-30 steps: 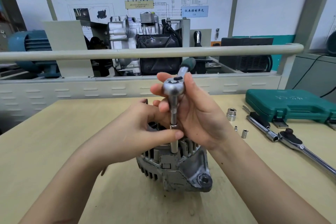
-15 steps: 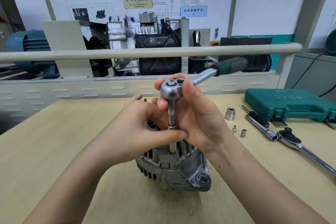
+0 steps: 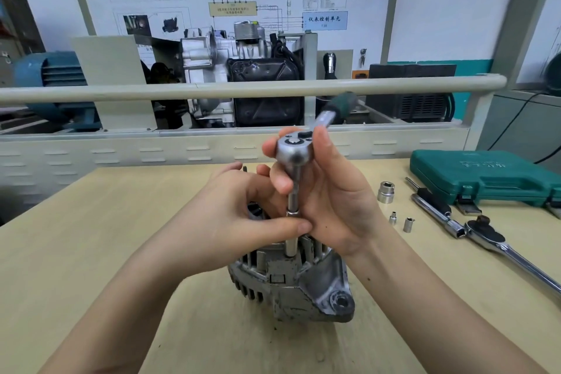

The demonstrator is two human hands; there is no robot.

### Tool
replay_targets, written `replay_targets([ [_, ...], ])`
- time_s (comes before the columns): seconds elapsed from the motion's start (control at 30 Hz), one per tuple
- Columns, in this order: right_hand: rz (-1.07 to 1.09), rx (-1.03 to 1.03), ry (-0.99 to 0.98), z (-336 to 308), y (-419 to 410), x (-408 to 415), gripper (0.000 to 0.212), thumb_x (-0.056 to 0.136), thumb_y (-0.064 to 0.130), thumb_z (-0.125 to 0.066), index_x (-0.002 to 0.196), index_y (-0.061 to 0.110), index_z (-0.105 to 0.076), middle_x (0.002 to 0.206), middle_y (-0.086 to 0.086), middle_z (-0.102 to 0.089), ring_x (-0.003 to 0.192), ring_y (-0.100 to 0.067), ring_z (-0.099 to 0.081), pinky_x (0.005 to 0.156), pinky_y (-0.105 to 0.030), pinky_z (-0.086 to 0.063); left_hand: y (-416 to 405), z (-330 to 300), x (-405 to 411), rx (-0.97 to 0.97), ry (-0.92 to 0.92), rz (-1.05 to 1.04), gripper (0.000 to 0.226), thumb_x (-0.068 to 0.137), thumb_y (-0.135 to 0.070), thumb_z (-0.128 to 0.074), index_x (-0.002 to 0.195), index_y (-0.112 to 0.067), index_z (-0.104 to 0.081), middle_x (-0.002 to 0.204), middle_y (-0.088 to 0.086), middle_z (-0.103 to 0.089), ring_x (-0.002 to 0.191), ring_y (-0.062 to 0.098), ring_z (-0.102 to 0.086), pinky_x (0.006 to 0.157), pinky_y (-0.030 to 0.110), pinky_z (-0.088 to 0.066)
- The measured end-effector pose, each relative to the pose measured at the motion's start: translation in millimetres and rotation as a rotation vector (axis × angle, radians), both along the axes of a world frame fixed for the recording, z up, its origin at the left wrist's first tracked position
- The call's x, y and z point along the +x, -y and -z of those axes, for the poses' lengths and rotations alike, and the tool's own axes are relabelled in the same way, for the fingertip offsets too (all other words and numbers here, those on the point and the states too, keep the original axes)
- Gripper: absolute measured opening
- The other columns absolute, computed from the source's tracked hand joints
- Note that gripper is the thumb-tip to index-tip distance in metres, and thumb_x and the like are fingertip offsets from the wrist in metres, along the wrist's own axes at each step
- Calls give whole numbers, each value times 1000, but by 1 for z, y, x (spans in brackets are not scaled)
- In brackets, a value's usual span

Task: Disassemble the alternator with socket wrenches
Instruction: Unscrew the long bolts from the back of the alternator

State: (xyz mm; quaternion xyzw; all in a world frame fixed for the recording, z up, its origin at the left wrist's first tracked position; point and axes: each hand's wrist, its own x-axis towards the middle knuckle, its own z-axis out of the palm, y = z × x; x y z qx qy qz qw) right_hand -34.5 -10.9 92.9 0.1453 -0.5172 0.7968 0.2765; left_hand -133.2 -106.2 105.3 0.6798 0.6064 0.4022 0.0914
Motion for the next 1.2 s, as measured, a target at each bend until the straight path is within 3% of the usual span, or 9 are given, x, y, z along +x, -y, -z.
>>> replay_targets([
  [0.13,-27,-113,-99,0,1,2,27,59,29,-80,74,13,-65,79,-3,-69,54,-11,-60,67,-26,-53,-1,2,1,19,3,-24,37,56,-54,-73,64,-20,-64,72,-11,-65,82,5,-58,90,30,-39],
  [0.27,40,-71,11,-3,4,2,34,69,35,-71,85,7,-60,74,1,-70,56,-9,-63,65,-24,-56,-1,1,-3,-51,78,28,29,63,-45,-78,70,-17,-72,79,-3,-69,77,7,-63,72,19,-48],
  [0.47,81,-20,122,-6,4,2,39,67,49,-52,72,17,-75,72,1,-70,57,-6,-64,58,-22,-54,-2,5,-5,-79,77,51,29,65,-39,-67,74,-11,-69,79,7,-70,80,16,-64,84,32,-47],
  [0.53,72,-39,112,-5,4,2,38,64,48,-56,75,16,-72,70,2,-69,55,-7,-63,57,-20,-54,-3,6,-6,-71,35,35,42,65,-46,-66,73,-4,-67,76,13,-68,82,20,-62,95,32,-41],
  [0.6,84,-32,99,-4,4,2,41,66,46,-62,85,10,-63,67,4,-68,56,-6,-60,60,-21,-53,-4,7,-5,-81,-63,8,60,62,-60,-59,74,-1,-67,77,12,-69,84,13,-62,111,22,-15],
  [0.73,105,-64,-31,-4,4,5,27,59,33,-72,75,13,-65,73,1,-68,54,-8,-60,65,-25,-54,-5,6,0,-33,-102,-78,51,61,-54,-61,69,-5,-68,75,6,-70,87,7,-60,106,7,-3],
  [0.9,86,21,63,-5,7,4,52,66,43,-70,96,4,-53,68,2,-68,59,-9,-63,63,-25,-55,0,1,-6,-76,-32,50,31,68,-43,-62,79,-16,-70,84,-2,-67,91,7,-59,106,33,-29],
  [1.1,74,-20,110,-5,6,2,41,74,49,-46,82,15,-68,77,4,-71,55,-6,-63,56,-19,-53,2,1,-9,-108,-35,83,36,68,-40,-60,78,-8,-70,90,-11,-67,91,-5,-56,109,31,-22],
  [1.2,59,-18,84,-2,5,1,37,74,53,-58,74,19,-74,73,4,-70,56,-5,-63,61,-18,-54,2,2,-7,-76,-99,55,34,66,-45,-60,75,-14,-72,93,-20,-67,98,-20,-47,114,41,-15],
])
